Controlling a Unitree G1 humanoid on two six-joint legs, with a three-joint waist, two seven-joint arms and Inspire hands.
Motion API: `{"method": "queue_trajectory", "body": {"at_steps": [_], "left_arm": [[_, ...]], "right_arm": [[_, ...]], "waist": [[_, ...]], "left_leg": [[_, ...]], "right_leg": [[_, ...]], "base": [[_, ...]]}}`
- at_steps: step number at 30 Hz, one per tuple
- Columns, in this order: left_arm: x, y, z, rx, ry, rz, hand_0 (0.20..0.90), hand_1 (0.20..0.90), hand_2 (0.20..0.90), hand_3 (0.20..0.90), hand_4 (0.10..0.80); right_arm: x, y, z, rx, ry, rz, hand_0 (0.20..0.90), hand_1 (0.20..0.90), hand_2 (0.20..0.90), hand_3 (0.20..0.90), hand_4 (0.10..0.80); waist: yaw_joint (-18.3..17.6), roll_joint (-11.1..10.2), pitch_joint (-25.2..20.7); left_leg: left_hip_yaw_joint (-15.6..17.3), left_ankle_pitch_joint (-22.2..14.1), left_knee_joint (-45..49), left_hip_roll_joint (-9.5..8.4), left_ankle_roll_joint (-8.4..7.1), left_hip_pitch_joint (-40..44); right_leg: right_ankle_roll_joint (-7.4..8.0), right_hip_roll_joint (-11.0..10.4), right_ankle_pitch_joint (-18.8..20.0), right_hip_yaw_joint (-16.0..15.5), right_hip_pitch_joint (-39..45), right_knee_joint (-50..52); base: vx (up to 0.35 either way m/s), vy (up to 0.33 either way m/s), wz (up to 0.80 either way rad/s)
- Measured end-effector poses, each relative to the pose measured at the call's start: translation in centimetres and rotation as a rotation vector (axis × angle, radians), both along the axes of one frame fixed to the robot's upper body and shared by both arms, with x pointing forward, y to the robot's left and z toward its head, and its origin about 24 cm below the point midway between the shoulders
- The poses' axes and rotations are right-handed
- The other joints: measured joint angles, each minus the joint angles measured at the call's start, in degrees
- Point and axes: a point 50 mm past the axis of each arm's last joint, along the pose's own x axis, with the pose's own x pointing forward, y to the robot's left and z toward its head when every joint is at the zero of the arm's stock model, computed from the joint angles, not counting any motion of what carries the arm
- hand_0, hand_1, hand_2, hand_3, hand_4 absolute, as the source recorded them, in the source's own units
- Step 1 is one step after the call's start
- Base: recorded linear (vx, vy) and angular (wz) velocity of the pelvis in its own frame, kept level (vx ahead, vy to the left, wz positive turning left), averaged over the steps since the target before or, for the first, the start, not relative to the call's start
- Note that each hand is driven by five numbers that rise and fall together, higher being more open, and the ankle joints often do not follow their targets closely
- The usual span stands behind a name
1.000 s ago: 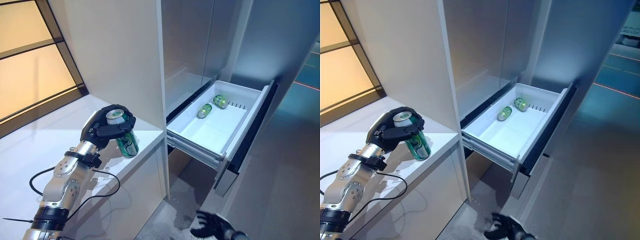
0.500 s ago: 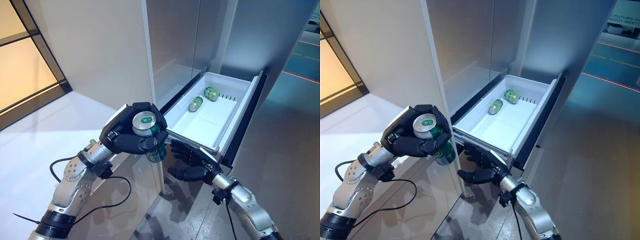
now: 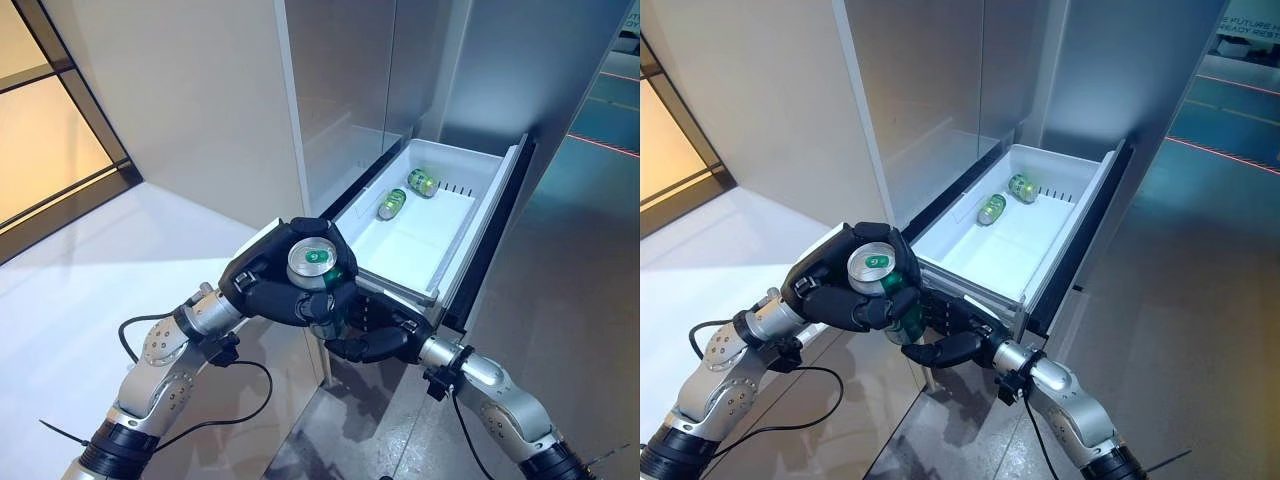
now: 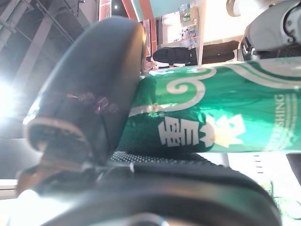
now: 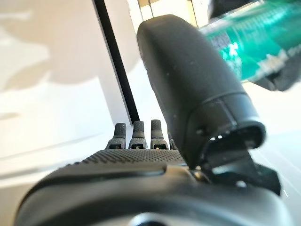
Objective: Put drinks into fridge and close the fridge
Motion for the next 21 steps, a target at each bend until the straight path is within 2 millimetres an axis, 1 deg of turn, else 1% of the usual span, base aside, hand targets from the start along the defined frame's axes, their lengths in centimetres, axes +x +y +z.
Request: {"method": "queue_trajectory", "body": {"at_steps": [1,3,10,20,21], "left_arm": [[0.0,-0.4,-0.2,0.006,0.011,-0.021,0.300,0.300,0.300,0.200,0.100],[0.0,-0.9,-0.4,0.013,0.025,-0.045,0.300,0.300,0.300,0.200,0.100],[0.0,-1.1,-0.5,0.027,0.038,-0.043,0.300,0.300,0.300,0.200,0.100],[0.1,-1.5,-1.0,0.027,0.074,-0.038,0.300,0.300,0.300,0.200,0.100],[0.1,-1.5,-1.0,0.026,0.076,-0.038,0.300,0.300,0.300,0.200,0.100]], "right_arm": [[0.0,0.7,0.4,0.015,-0.010,0.044,0.900,0.900,0.900,0.900,0.800],[0.0,1.4,0.9,0.028,-0.026,0.087,0.900,0.900,0.900,0.900,0.800],[0.4,1.2,1.5,0.008,-0.053,0.116,0.900,0.900,0.900,0.900,0.800],[0.4,1.1,1.7,0.002,-0.061,0.122,0.900,0.900,0.900,0.900,0.800],[0.4,1.1,1.7,0.005,-0.058,0.122,0.867,0.867,0.867,0.862,0.762]], "waist": [[0.00,0.00,0.00],[-0.03,-0.01,0.00],[0.07,-0.09,0.05],[0.24,-0.18,0.11],[0.26,-0.19,0.12]], "left_leg": [[0.00,0.00,0.00,0.00,0.00,0.00],[-0.01,0.00,0.01,-0.01,0.00,0.00],[-0.03,0.00,0.01,-0.04,0.00,0.00],[-0.04,0.00,0.02,-0.14,0.00,-0.01],[-0.05,0.00,0.02,-0.13,0.00,0.00]], "right_leg": [[-0.02,0.00,0.01,0.00,0.00,0.00],[-0.02,0.01,0.02,0.00,0.00,0.00],[-0.03,0.00,0.02,-0.01,0.00,0.00],[0.03,-0.01,-0.02,-0.02,0.00,0.00],[0.02,-0.01,-0.01,-0.02,0.00,0.00]], "base": [[0.000,0.000,0.00],[0.000,0.000,0.00],[0.000,0.000,0.00],[0.000,0.000,0.00],[0.000,0.000,0.00]]}}
